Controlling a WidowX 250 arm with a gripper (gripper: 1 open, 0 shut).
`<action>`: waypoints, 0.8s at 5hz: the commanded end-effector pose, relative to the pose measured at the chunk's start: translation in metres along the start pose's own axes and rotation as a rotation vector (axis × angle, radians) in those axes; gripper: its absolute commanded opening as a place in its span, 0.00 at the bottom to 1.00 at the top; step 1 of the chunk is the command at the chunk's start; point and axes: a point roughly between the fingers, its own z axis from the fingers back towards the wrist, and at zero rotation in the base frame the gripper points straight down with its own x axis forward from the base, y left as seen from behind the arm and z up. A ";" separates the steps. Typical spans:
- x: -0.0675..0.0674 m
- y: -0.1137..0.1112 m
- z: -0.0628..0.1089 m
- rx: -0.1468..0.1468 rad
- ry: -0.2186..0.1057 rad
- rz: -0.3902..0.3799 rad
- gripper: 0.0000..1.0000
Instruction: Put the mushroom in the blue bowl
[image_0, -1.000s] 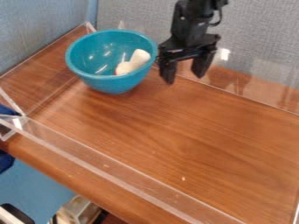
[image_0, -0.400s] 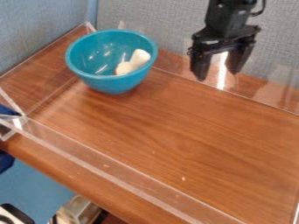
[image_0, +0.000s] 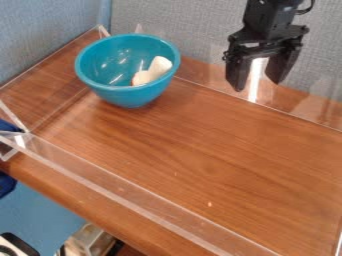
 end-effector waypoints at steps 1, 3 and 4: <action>0.002 -0.005 0.036 -0.097 -0.029 -0.002 1.00; 0.004 -0.007 0.029 -0.075 -0.008 -0.013 1.00; 0.005 -0.006 0.024 -0.061 -0.003 -0.022 1.00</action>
